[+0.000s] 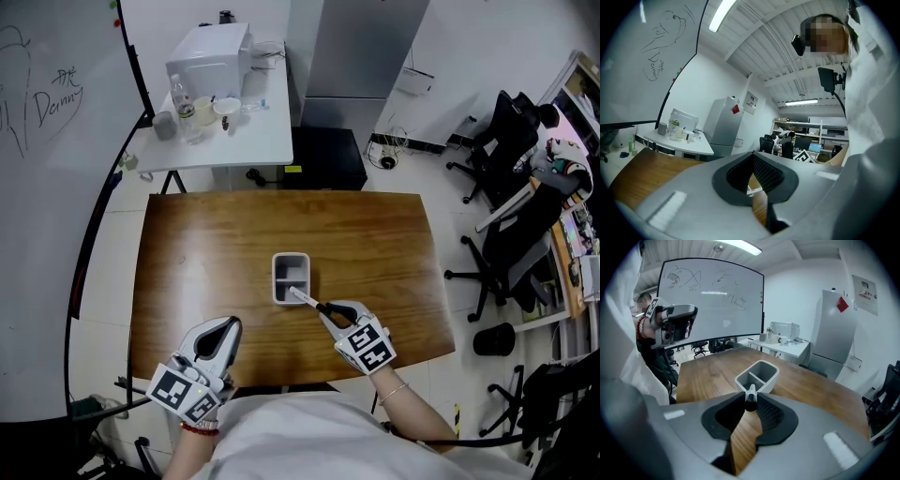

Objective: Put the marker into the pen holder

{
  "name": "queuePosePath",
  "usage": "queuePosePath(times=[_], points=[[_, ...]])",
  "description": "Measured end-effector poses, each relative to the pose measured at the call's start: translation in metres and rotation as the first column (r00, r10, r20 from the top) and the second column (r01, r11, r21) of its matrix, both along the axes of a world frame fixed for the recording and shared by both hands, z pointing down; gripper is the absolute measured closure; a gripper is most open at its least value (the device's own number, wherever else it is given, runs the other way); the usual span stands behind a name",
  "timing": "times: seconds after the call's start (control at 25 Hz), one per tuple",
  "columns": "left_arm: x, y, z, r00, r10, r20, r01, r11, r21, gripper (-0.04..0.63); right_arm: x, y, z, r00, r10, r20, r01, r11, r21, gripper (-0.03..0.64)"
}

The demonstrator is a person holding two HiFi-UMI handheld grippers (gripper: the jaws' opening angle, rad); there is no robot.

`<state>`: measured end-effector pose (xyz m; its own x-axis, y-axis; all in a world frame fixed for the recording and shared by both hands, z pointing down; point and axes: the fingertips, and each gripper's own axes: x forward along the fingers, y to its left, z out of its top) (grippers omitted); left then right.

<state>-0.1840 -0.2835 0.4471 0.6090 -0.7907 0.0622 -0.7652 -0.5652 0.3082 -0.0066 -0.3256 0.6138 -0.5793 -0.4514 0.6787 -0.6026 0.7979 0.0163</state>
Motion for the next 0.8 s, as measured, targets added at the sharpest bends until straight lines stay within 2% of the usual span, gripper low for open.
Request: queuePosePath(times=[0.24, 0.44, 0.52, 0.6, 0.8], points=[[0.003, -0.003, 0.000, 1.000, 0.014, -0.003, -0.014, 1.000, 0.001, 0.595, 0.004, -0.007, -0.015, 0.998, 0.043, 0.046, -0.046, 0.997, 0.061, 0.545], [0.011, -0.004, 0.000, 0.999, 0.044, -0.006, -0.044, 0.999, 0.000, 0.595, 0.009, -0.011, -0.025, 0.992, 0.075, 0.097, -0.083, 0.994, 0.076, 0.541], [0.013, -0.005, -0.001, 0.999, 0.048, -0.006, -0.048, 0.999, 0.001, 0.595, 0.010, -0.015, -0.029, 0.989, 0.086, 0.120, -0.098, 0.991, 0.094, 0.501], [0.014, -0.005, -0.002, 0.999, 0.048, -0.006, -0.048, 0.999, 0.002, 0.595, 0.010, -0.018, -0.034, 0.985, 0.096, 0.144, -0.111, 0.989, 0.101, 0.495], [0.018, -0.005, -0.003, 0.999, 0.053, -0.005, -0.053, 0.999, 0.006, 0.595, 0.014, -0.016, -0.038, 0.984, 0.101, 0.147, -0.117, 0.987, 0.110, 0.495]])
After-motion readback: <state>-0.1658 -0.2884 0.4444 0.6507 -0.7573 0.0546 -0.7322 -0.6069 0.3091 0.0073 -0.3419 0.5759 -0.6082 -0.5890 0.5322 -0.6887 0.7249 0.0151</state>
